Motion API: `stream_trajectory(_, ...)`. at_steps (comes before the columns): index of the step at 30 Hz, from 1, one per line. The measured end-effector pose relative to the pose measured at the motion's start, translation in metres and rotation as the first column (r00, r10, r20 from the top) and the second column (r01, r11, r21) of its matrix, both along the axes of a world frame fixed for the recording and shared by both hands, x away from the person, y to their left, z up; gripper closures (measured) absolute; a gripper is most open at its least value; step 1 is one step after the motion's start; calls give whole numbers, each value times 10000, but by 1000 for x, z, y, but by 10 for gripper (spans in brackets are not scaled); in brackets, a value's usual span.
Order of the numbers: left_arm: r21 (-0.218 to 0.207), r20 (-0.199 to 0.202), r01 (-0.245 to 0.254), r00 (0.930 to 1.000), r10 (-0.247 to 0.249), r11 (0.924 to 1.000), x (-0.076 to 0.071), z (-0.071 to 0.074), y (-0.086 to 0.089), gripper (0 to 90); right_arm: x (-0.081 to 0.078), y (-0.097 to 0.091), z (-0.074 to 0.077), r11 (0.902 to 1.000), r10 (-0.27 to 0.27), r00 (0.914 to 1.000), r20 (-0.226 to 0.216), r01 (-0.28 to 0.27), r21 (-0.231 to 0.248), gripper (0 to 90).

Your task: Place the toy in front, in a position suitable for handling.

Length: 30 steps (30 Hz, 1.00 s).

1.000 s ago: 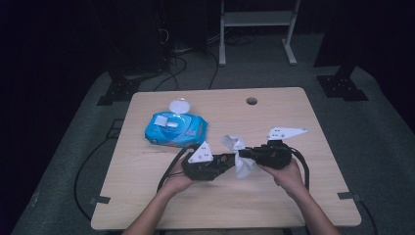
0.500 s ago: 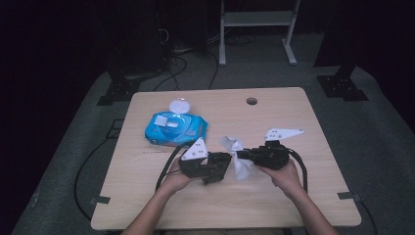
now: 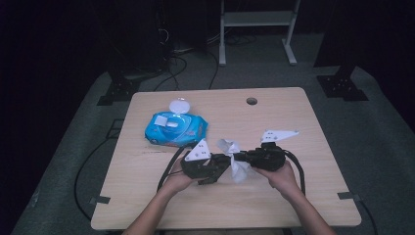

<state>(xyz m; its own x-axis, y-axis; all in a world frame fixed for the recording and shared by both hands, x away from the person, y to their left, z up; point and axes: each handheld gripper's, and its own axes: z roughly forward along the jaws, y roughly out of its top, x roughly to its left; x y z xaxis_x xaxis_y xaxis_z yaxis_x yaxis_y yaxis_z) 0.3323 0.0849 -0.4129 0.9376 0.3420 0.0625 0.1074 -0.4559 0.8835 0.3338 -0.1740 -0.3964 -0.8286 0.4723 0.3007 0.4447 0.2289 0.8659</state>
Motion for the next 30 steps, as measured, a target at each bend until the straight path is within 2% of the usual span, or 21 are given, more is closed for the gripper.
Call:
stream_trajectory(2,132,14,17,10000,-18,9999,0,-1,-1,660,2,-1,-8,10000,-35,9998,-203,35,3,863)
stream_trajectory(5,209,-62,53,10000,-51,9998,0,-4,-1,661,4,-1,-16,9994,-132,9988,-470,117,-313,863)
stream_trajectory(8,290,-155,45,9999,-40,9996,2,-4,-2,662,4,0,-17,9990,-120,9989,-452,99,-446,863)
stream_trajectory(10,644,-262,79,9996,-62,9979,5,-6,-8,663,4,-2,-16,9989,-185,9988,-455,166,-431,863)
stream_trajectory(12,1148,-564,132,9984,-68,9933,9,-8,-15,664,6,-4,-18,9979,-289,9983,-513,259,-592,863)
stream_trajectory(13,1643,-613,83,9981,18,9864,11,-9,-20,665,8,-5,-19,9970,-349,9977,-588,307,-705,863)
stream_trajectory(15,2580,-686,90,9976,90,9661,16,-10,-29,666,10,-8,-23,9954,-441,9965,-715,377,-882,863)
stream_trajectory(19,3655,-1175,116,9925,338,9307,31,-12,-44,665,13,-13,-31,9933,-582,9941,-918,485,-1047,862)
stream_trajectory(20,3655,-1175,116,9925,338,9307,31,-12,-44,665,13,-13,-31,9933,-582,9941,-918,485,-1047,862)
stream_trajectory(21,3951,-1284,180,9911,358,9185,35,-12,-47,665,14,-14,-33,9930,-608,9933,-980,503,-1066,862)
stream_trajectory(22,4132,-1389,240,9896,370,9103,37,-13,-50,665,15,-14,-35,9927,-615,9924,-1067,497,-1103,862)
stream_trajectory(23,4333,-1656,323,9852,444,9007,41,-14,-54,664,16,-15,-37,9918,-622,9921,-1093,492,-1181,862)
stream_trajectory(24,4333,-1656,323,9852,444,9007,41,-14,-54,662,17,-15,-38,9916,-640,9913,-1151,501,-1194,862)
stream_trajectory(26,4504,-1823,386,9820,495,8920,45,-15,-56,658,17,-15,-38,9916,-652,9910,-1172,512,-1190,862)
stream_trajectory(27,4646,-1849,428,9815,497,8845,47,-15,-57,652,18,-15,-38,9916,-658,9910,-1169,519,-1187,862)
stream_trajectory(28,4623,-1968,476,9792,502,8855,47,-16,-57,640,18,-16,-38,9918,-677,9907,-1180,540,-1157,862)
stream_trajectory(29,4352,-2070,482,9772,479,8991,48,-14,-55,600,18,-16,-38,9920,-668,9908,-1174,532,-1149,862)
stream_trajectory(30,4151,-2195,474,9743,495,9085,48,-13,-53,596,18,-16,-38,9918,-652,9909,-1176,514,-1170,862)
